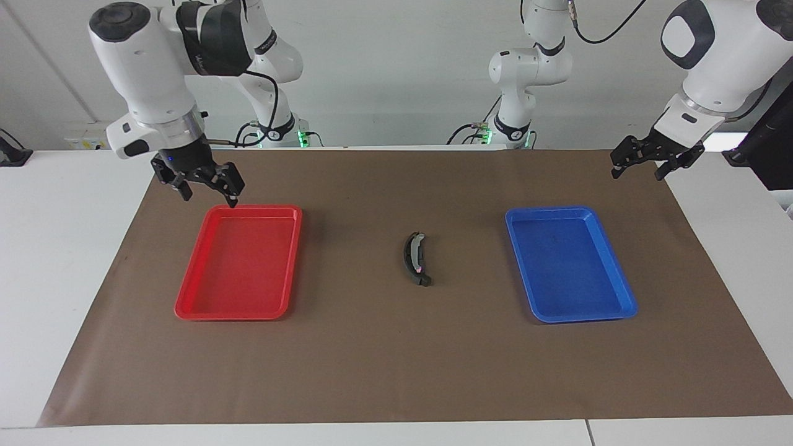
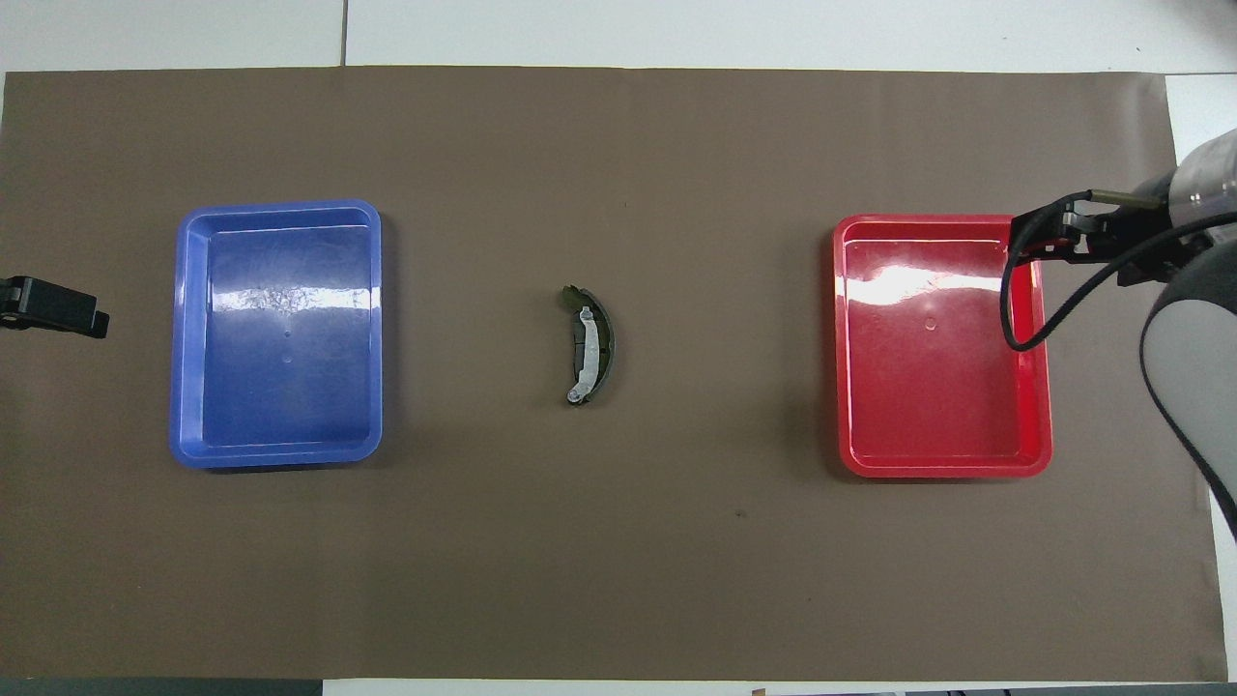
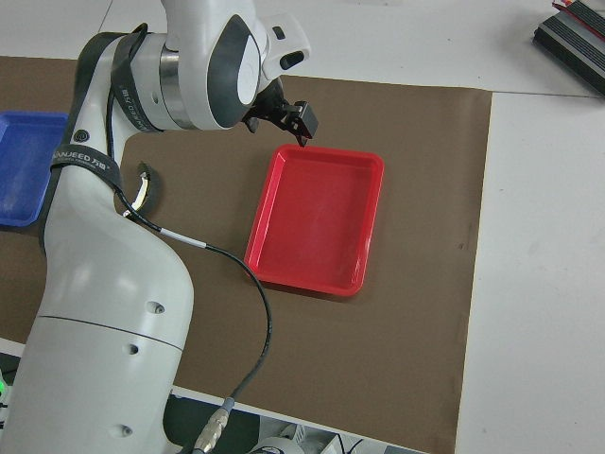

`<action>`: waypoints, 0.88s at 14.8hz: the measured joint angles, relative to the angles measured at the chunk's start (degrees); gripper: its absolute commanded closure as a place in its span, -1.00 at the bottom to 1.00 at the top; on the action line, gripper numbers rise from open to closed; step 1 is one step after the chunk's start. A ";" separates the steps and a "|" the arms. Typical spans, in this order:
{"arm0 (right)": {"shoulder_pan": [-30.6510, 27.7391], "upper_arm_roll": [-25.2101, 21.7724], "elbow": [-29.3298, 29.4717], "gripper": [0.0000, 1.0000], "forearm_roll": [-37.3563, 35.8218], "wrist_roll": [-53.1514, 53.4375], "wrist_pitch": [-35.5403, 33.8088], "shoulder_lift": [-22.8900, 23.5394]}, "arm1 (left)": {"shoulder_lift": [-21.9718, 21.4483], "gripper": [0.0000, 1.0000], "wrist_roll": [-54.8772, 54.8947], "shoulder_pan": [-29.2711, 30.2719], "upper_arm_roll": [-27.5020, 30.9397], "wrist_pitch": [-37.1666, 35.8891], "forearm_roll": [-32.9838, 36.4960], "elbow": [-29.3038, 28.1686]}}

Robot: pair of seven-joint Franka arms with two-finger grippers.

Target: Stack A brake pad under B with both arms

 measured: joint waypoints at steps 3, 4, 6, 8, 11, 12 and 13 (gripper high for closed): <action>-3.41 0.64 0.19 -1.00 0.01 -3.22 -5.59 -2.54 | 0.00 -0.99 0.00 0.00 0.00 0.00 0.00 0.00; -4.54 0.91 0.51 -1.00 0.03 -4.44 -6.99 -2.94 | 0.00 -0.99 0.00 0.00 0.00 0.00 0.00 0.00; -5.36 1.06 1.17 -1.00 0.08 -5.57 -9.00 -3.22 | 0.00 -0.99 0.00 0.00 0.00 0.00 0.00 0.00; -5.33 1.60 1.48 -1.00 0.08 -5.57 -9.58 -3.22 | 0.00 -0.99 0.00 0.00 0.00 0.00 0.00 0.00; -5.22 2.31 3.93 -1.00 0.11 -5.57 -12.17 -2.87 | 0.00 -0.99 0.00 0.00 0.00 0.00 0.00 0.00; -5.22 2.35 4.54 -1.00 0.31 -5.57 -12.70 -2.77 | 0.00 -0.99 0.00 0.00 0.00 0.00 0.00 0.00; -5.22 2.35 4.84 -1.00 0.71 -5.57 -12.83 -2.69 | 0.00 -0.99 0.00 0.00 0.00 0.00 0.00 0.00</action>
